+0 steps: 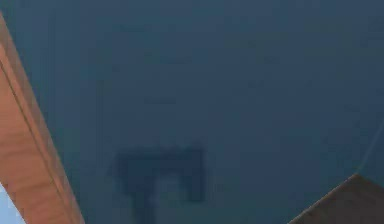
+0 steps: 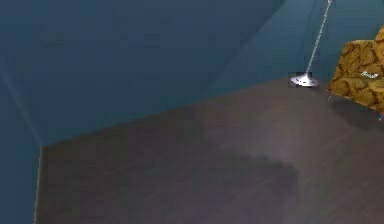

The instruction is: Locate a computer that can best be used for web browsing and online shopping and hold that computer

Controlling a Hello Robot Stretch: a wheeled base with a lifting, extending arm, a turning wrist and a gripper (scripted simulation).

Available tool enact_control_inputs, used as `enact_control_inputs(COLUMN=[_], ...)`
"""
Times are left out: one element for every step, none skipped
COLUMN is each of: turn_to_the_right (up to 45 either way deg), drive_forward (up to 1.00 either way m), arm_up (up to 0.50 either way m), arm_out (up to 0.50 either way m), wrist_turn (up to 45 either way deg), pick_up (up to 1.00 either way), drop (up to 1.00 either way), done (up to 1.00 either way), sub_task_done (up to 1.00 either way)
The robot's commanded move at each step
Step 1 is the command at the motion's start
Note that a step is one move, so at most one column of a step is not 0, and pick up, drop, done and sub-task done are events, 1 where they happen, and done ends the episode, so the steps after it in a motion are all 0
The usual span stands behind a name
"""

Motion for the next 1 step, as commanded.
enact_control_inputs(turn_to_the_right=[-45.0], drive_forward=[0.00], arm_up=[0.00], arm_out=[0.00], wrist_turn=[0.0], pick_up=[0.00], drop=[0.00], done=[0.00], sub_task_done=[0.00])
